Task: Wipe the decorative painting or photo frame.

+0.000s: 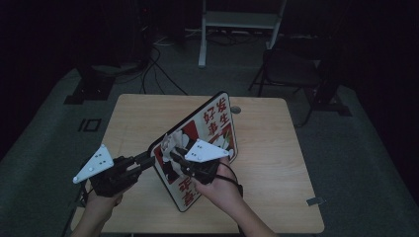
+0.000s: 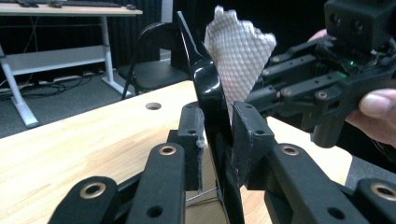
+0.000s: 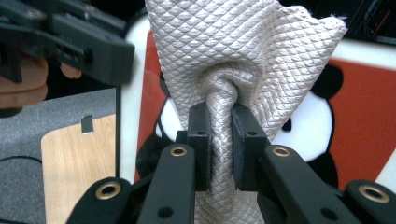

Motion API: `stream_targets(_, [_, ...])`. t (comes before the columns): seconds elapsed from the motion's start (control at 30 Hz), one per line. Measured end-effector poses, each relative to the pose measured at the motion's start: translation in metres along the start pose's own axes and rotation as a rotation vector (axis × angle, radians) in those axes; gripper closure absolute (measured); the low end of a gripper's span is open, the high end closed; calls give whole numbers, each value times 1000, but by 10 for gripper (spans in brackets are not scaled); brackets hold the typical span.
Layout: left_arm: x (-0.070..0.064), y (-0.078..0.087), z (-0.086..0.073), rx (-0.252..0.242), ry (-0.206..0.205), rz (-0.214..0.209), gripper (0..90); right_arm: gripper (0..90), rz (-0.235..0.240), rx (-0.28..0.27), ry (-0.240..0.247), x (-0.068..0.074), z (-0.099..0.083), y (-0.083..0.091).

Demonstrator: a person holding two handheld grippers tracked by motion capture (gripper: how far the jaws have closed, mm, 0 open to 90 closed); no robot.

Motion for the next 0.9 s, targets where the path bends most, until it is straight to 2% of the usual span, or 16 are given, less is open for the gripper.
stream_targets(0.9, [0,0,0,2,-3,5,753,799,-3,88,-41,1,-53,-2])
Point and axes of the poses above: each handheld gripper's, and its own axes: y roughly backward along the jaws, z roughly out of its top, x roughly to its left, the point moved 8 cm from there along -y, roughly forward along the jaws, and after that the axes turned 2 degrees about -y, right-handed, at the moved point
